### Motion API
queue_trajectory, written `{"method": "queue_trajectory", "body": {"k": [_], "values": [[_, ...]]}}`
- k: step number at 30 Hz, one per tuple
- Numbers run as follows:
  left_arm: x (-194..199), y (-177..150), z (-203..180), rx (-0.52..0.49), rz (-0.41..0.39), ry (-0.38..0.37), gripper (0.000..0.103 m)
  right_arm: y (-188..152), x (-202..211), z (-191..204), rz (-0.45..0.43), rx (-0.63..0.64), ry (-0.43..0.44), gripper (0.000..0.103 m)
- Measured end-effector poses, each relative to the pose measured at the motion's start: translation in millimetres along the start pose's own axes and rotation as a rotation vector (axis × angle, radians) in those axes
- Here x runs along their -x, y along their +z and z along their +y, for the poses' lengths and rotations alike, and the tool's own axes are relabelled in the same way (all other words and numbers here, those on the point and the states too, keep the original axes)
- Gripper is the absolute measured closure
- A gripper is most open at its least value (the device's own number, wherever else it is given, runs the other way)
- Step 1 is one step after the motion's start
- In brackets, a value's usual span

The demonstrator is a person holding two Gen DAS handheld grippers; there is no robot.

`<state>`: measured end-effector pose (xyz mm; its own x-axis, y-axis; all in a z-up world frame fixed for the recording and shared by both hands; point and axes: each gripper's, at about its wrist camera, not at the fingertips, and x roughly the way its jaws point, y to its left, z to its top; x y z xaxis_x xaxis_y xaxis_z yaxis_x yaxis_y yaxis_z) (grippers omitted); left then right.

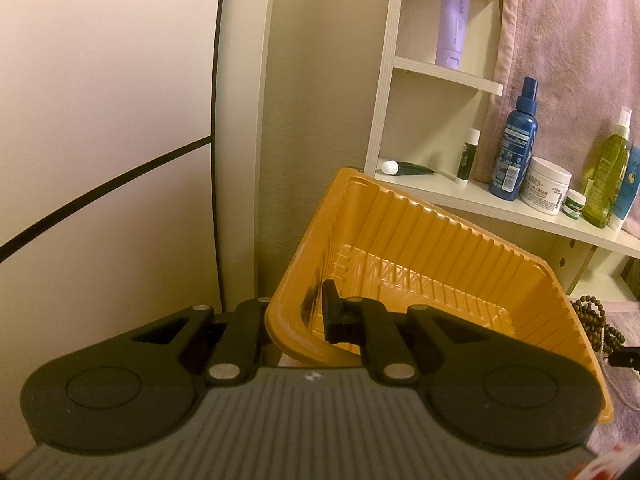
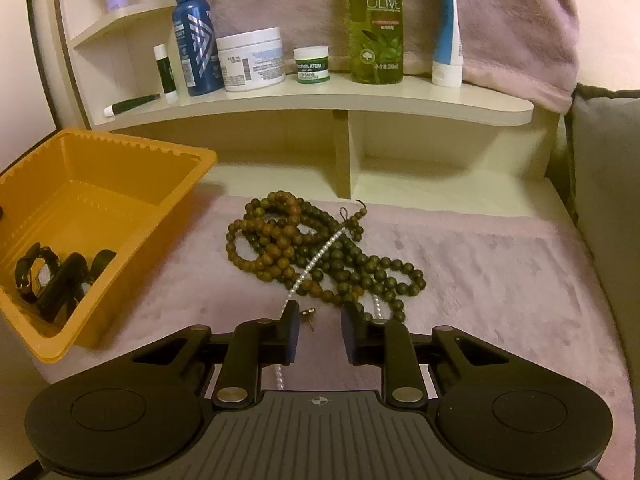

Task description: Organize jewelry

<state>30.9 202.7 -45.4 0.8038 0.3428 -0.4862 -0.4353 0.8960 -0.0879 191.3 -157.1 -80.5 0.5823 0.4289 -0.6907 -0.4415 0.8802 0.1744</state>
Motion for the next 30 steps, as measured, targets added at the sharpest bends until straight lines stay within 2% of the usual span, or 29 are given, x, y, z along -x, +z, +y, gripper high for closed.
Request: {"method": "queue_trajectory", "body": {"k": [3,12,15,23,30], "values": [[-0.1,0.1,0.1,0.000,0.000,0.000,0.093,1.2,-4.1,1.4,-0.002,0.010,0.002,0.086],[-1.3,-1.0,2.0,0.000,0.002,0.000,0.093,2.5,-5.5,8.9,0.006,0.025,0.012,0.087],[-1.7,-1.0,2.2,0.002,0.003,0.000,0.093,-0.2,-1.6,7.4,0.010,0.007,0.030,0.086],[-1.9,-0.9,1.9,0.000,0.005,0.002,0.093,-1.3,-9.9,11.8,0.018,0.034,-0.016,0.086],[-1.2,-0.9,1.4,0.002,0.006,0.003,0.093,2.0,-14.4,17.1,0.028,0.073,-0.026,0.080]]}}
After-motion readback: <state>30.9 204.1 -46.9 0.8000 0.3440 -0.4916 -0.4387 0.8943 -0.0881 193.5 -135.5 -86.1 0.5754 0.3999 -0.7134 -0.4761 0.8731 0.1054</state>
